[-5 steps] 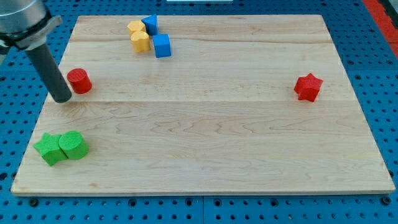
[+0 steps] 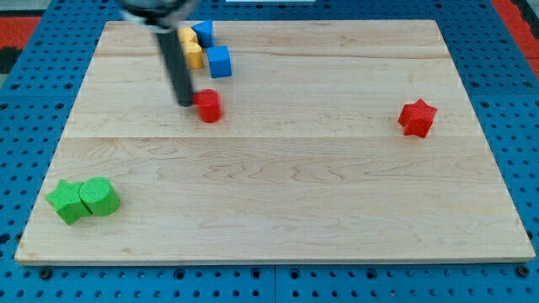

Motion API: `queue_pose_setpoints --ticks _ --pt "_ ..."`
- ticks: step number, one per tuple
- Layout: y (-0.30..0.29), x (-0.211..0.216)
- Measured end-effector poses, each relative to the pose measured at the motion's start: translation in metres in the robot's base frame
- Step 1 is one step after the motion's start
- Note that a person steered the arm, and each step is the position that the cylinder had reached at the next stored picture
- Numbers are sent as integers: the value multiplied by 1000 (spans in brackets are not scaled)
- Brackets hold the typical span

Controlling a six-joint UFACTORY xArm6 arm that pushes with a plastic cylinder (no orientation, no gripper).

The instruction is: Move the red circle parallel to the left of the red star

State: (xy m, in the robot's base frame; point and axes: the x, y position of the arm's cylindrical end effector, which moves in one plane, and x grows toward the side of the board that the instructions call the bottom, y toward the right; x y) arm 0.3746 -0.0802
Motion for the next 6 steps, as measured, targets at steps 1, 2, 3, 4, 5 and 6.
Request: queue_pose_setpoints --ticks 1,2,3,4,5,6 --pt "87 12" --pt "85 26" --pt "77 45" --pt "79 63" --pt "137 63" --pt "197 62"
